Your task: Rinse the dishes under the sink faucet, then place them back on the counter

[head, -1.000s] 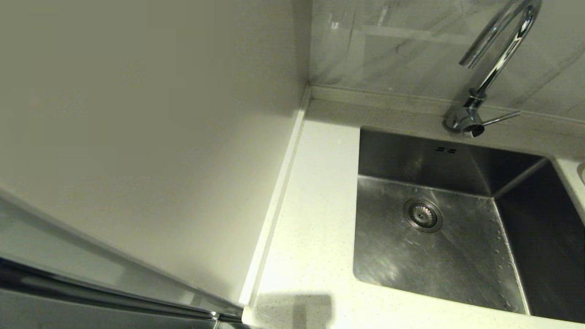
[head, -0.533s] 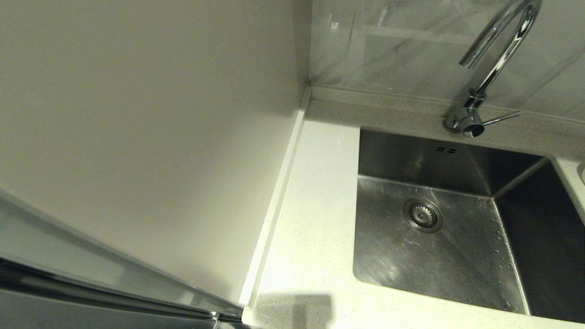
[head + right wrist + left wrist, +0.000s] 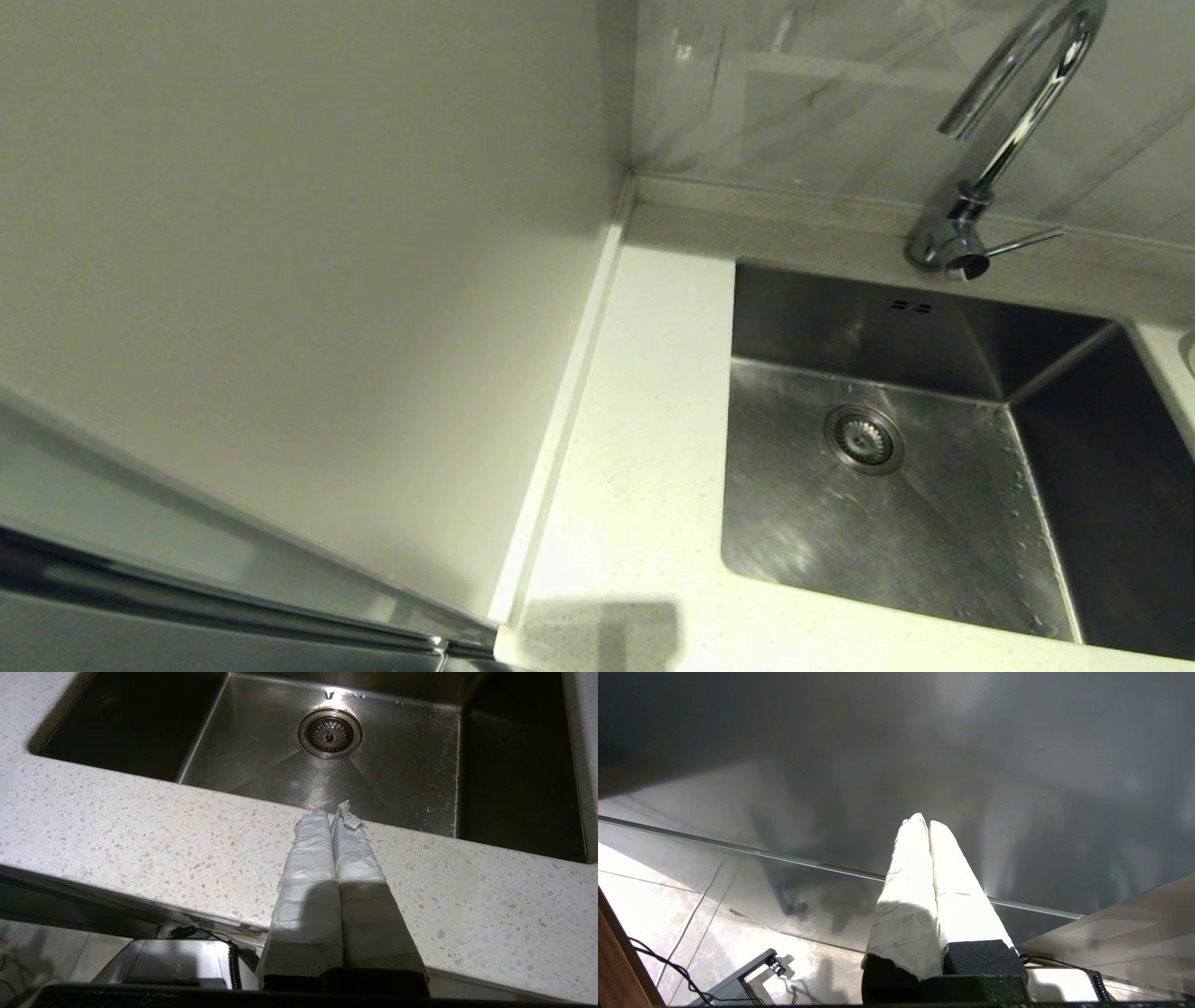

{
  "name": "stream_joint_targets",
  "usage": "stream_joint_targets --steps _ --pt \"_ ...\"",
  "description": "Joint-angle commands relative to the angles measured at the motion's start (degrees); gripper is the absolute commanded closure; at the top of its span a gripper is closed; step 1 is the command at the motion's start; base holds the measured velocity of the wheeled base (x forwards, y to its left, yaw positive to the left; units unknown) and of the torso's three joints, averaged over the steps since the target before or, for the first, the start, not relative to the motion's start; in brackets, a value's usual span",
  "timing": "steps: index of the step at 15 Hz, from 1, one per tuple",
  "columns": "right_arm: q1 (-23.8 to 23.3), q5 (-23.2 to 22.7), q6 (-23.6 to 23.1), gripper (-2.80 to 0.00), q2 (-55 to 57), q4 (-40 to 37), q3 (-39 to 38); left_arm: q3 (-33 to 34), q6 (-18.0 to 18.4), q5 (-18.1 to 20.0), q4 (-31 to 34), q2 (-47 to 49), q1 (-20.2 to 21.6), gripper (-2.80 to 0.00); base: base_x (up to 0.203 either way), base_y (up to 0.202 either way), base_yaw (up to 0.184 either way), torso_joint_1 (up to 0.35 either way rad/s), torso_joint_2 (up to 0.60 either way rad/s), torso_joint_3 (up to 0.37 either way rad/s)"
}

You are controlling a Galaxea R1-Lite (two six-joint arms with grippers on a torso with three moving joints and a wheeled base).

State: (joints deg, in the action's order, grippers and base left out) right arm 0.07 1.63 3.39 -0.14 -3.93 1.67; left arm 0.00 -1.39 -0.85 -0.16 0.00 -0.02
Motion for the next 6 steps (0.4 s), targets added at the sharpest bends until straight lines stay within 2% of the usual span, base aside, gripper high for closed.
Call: stream_joint_targets --steps 1,6 --pt "0.01 0.04 0.12 0.0 0.14 -0.02 0.09 0.0 -0.02 -0.03 -0.02 -0.18 0.02 0.0 0.0 0.0 0.0 0.0 0.0 0.0" --pt "0.01 0.04 0.12 0.0 0.14 -0.02 0.0 0.0 -0.02 -0.03 -0.02 -0.18 0.02 0.0 0.0 0.0 0.0 0.0 0.0 0.0"
